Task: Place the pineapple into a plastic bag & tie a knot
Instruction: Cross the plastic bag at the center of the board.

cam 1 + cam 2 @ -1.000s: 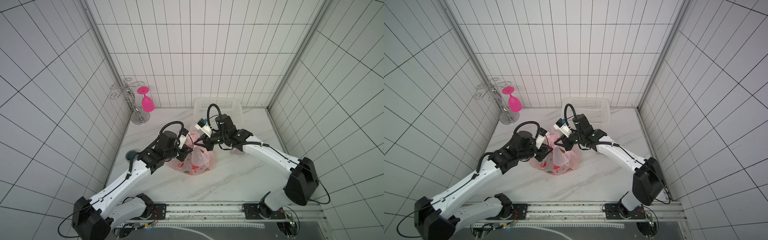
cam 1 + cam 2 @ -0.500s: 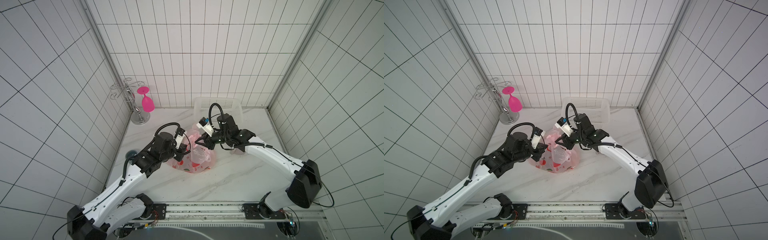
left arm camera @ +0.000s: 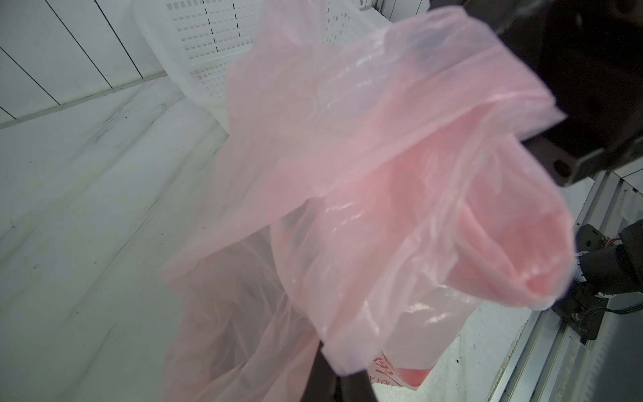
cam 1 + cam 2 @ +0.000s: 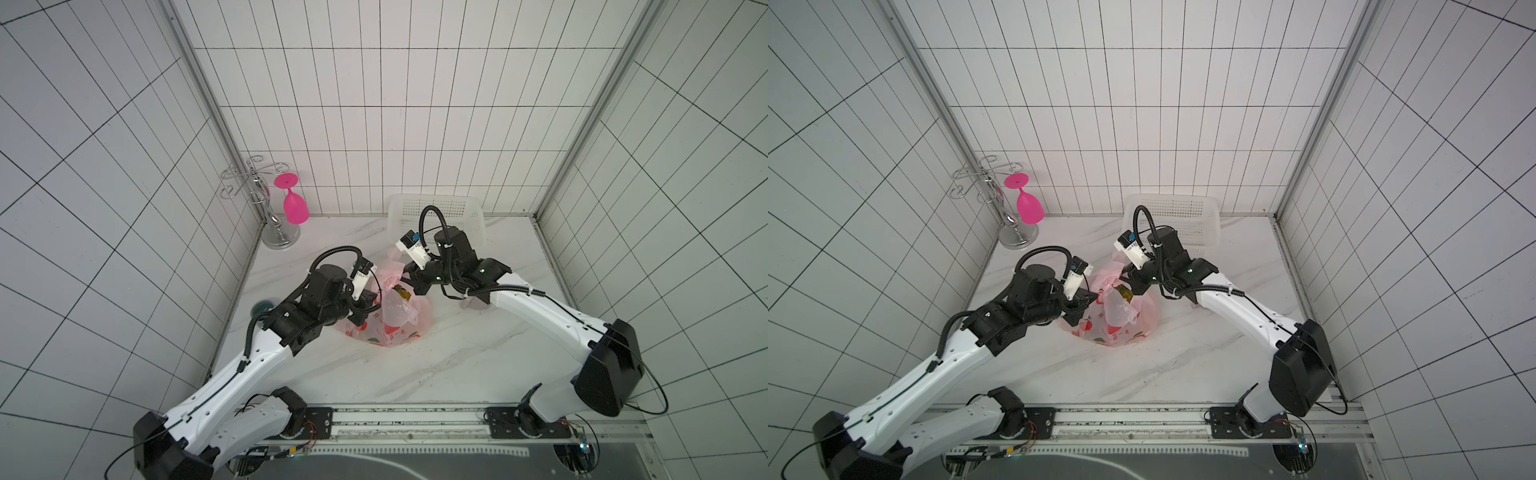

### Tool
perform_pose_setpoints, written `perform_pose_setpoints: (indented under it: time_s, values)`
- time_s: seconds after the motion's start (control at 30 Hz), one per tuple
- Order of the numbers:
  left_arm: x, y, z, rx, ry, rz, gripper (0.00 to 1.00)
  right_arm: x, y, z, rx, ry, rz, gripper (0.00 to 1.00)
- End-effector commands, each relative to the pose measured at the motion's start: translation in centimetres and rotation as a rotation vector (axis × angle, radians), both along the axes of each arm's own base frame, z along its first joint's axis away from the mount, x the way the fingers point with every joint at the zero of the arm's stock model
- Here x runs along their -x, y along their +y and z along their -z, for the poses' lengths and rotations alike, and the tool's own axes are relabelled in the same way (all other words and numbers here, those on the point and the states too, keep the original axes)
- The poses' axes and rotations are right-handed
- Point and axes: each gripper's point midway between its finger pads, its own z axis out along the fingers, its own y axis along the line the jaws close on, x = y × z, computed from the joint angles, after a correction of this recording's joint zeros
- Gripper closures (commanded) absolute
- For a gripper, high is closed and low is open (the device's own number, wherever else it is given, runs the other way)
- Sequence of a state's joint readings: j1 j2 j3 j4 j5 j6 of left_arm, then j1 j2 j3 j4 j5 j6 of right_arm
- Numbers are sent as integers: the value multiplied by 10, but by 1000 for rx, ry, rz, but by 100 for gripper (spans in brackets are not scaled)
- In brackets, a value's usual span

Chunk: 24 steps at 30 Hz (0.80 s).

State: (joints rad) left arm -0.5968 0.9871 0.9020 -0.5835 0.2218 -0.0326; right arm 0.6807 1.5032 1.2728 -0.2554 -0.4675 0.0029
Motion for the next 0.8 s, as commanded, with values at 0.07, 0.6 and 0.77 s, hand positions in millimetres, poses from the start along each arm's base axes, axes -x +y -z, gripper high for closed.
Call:
perform_pose_setpoints:
  time_s: [0.07, 0.6, 0.77]
  values:
    - [10, -10, -9, 34, 24, 68, 100, -23, -14, -67, -166, -166, 148, 100]
    - [40, -56, -24, 235, 70, 202, 100, -2, -14, -97, -624, -114, 193, 100]
    - [53, -70, -22, 243, 84, 253, 100, -15, -23, -99, -630, -153, 291, 100]
